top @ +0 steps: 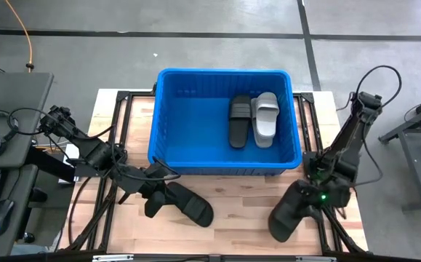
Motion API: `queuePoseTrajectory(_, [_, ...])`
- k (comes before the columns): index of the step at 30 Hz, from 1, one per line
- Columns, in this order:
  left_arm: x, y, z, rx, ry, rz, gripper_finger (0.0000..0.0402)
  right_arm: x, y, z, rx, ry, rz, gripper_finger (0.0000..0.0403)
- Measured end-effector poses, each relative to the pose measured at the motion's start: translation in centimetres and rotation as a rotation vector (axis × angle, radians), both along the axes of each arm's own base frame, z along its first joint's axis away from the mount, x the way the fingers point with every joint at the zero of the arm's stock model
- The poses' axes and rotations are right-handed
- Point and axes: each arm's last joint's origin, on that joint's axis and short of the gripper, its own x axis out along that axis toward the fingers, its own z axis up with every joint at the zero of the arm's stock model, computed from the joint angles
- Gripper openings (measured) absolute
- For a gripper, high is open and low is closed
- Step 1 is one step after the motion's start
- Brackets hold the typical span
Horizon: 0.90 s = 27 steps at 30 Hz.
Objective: Pick and place slides into bin
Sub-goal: Put the left black slide into the blue bin
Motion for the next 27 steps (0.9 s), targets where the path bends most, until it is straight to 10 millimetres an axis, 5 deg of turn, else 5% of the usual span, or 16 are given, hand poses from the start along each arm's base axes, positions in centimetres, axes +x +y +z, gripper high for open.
queuePoseTrajectory(13, [0.1, -0.1, 0.2, 0.073, -0.048, -0.061, 0.0117, 2.8, 0.5, 12.4, -0.038, -0.521, -0.346, 0.0002])
queuePoseTrajectory(20, [0.8, -0.4, 1.6, 0.219, -0.249, -0.156, 0.0117, 7.7, -0.9, 16.6, -0.23, -0.615, -0.564, 0.0001])
queuePoseTrajectory(27, [1.1, 0.0, 2.0, 0.601, -0.337, -0.176, 0.0117, 12.8, -3.1, 19.4, -0.405, -0.614, -0.704, 0.0001])
